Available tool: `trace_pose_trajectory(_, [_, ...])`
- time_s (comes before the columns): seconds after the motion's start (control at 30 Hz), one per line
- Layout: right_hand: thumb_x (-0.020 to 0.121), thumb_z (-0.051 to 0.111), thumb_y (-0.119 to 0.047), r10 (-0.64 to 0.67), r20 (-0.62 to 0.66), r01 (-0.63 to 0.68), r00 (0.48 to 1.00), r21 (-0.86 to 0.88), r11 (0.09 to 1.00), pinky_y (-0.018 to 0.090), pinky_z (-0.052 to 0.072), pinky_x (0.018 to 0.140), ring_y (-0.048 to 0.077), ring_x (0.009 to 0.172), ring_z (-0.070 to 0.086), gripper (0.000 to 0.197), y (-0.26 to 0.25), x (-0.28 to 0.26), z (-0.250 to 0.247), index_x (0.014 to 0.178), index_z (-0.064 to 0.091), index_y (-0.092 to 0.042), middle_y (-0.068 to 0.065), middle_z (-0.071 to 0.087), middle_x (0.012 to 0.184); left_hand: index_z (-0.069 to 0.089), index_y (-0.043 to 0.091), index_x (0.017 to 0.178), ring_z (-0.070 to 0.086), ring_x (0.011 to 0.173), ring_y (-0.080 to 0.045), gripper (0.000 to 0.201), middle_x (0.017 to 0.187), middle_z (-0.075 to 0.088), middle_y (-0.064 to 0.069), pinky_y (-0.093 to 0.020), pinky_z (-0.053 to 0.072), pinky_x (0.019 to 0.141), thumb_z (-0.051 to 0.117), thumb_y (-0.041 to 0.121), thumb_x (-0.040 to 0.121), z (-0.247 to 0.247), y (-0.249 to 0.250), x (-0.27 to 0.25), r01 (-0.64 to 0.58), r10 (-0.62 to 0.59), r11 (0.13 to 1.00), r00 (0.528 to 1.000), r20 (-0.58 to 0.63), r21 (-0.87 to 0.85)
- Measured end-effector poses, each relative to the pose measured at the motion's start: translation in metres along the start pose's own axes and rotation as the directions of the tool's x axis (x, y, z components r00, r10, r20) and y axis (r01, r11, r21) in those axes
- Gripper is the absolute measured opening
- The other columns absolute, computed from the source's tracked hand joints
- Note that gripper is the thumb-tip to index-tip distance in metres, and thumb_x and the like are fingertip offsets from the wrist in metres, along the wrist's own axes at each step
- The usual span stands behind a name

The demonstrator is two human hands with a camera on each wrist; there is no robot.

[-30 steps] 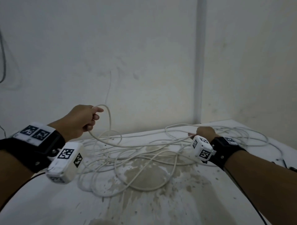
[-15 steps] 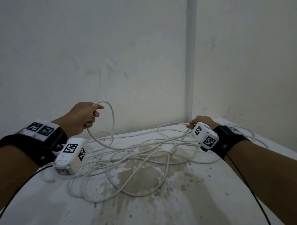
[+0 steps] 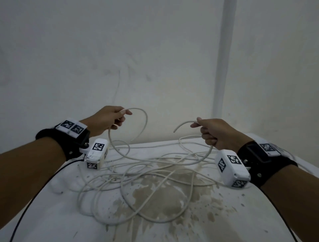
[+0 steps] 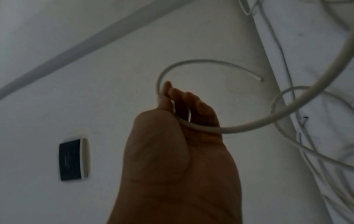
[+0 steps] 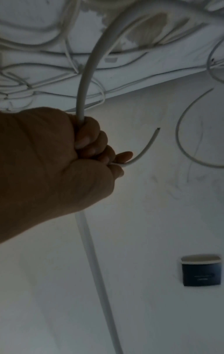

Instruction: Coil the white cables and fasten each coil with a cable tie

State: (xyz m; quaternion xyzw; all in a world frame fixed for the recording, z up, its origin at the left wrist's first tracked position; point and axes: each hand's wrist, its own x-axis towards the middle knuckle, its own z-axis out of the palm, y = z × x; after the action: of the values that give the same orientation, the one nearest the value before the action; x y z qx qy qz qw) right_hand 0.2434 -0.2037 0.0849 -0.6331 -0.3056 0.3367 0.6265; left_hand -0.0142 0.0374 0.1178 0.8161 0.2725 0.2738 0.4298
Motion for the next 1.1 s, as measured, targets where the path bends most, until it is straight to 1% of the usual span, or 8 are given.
trace_pose_trajectory(0.17, [0.106,0.043,-0.027,-0.037,-0.038,0.04,0.999,0.09,0.995,0.02,0.012,0.037,0.007,0.041,0.017,0.03,-0.004,0.011,0.014,0.092,0.059,-0.006,-0.006,0.024,0.052,0.063,0.008,0.124,0.058,0.066,-0.012,0.03,0.077,0.058,-0.002,-0.022,0.05,0.059,0.044,0.022,0.106,-0.013,0.001,0.014,-0.061,0.045,0.985,0.994,-0.103,-0.163])
trace_pose_trajectory(0.33, [0.107,0.039,-0.026,-0.02,-0.084,0.034,0.996,0.178,0.983,0.019,0.014,0.032,0.006,0.038,0.016,0.031,0.0,0.014,0.024,0.086,0.053,-0.009,-0.005,0.025,0.053,0.029,0.01,0.152,0.045,0.132,-0.032,0.072,0.151,0.037,-0.018,-0.04,0.041,0.106,0.06,0.032,0.091,-0.012,-0.037,0.026,0.232,-0.179,0.798,0.973,-0.149,0.556])
trace_pose_trajectory(0.43, [0.107,0.039,-0.025,-0.02,-0.103,0.047,0.994,0.265,0.963,0.018,0.015,0.033,0.007,0.037,0.017,0.03,0.001,0.011,0.027,0.084,0.051,-0.011,-0.004,0.025,0.054,0.059,0.006,0.123,0.059,0.11,-0.028,0.036,0.12,0.061,-0.014,-0.031,0.046,0.086,0.062,0.027,0.095,0.007,-0.036,0.002,0.193,-0.126,0.823,0.979,-0.16,0.535])
trace_pose_trajectory(0.57, [0.108,0.036,-0.024,0.003,-0.123,0.05,0.992,0.434,0.9,0.019,0.015,0.033,0.007,0.037,0.019,0.03,0.0,0.012,0.04,0.083,0.049,-0.012,-0.005,0.029,0.049,0.072,0.005,0.078,0.059,0.061,-0.017,0.039,0.069,0.065,-0.006,-0.026,0.05,0.059,0.058,0.035,0.099,0.052,-0.01,-0.063,0.21,-0.259,0.934,0.955,0.142,0.29])
trace_pose_trajectory(0.73, [0.109,0.032,-0.026,0.019,-0.083,0.04,0.996,0.657,0.753,0.018,0.017,0.032,0.008,0.034,0.02,0.034,-0.001,0.005,0.079,0.081,0.047,-0.012,-0.004,0.028,0.053,0.054,-0.003,0.123,0.073,0.092,-0.028,0.073,0.107,0.073,-0.021,-0.033,0.057,0.079,0.031,0.062,0.099,0.107,0.012,-0.111,0.595,-0.419,0.787,0.709,0.567,-0.163])
trace_pose_trajectory(0.8, [0.109,0.032,-0.027,0.011,-0.06,0.033,0.998,0.689,0.724,0.018,0.018,0.032,0.008,0.034,0.02,0.035,0.0,-0.002,0.091,0.081,0.046,-0.013,-0.004,0.026,0.056,0.046,-0.007,0.121,0.071,0.096,-0.034,0.073,0.11,0.07,-0.026,-0.036,0.059,0.079,0.031,0.061,0.1,0.114,0.018,-0.106,0.631,-0.415,0.609,0.769,0.486,-0.48])
trace_pose_trajectory(0.93, [0.109,0.032,-0.025,-0.018,-0.05,0.045,0.999,0.611,0.79,0.02,0.022,0.036,0.009,0.038,0.02,0.032,0.011,-0.021,0.1,0.087,0.049,-0.01,-0.003,0.026,0.058,0.047,-0.003,0.109,0.063,0.079,-0.035,0.027,0.097,0.061,-0.028,-0.042,0.054,0.068,0.031,0.019,0.108,0.103,0.034,-0.087,0.264,-0.491,0.4,0.87,0.038,-0.877])
trace_pose_trajectory(1.1, [0.108,0.037,-0.028,-0.029,-0.026,0.038,0.999,0.474,0.88,0.023,0.032,0.041,0.011,0.04,0.021,0.03,0.027,-0.033,0.088,0.095,0.056,-0.009,-0.003,0.028,0.054,0.049,-0.002,0.095,0.053,0.065,-0.023,0.021,0.081,0.049,-0.014,-0.038,0.056,0.06,0.03,-0.005,0.1,0.076,0.041,-0.081,0.134,-0.53,0.55,0.819,-0.22,-0.825])
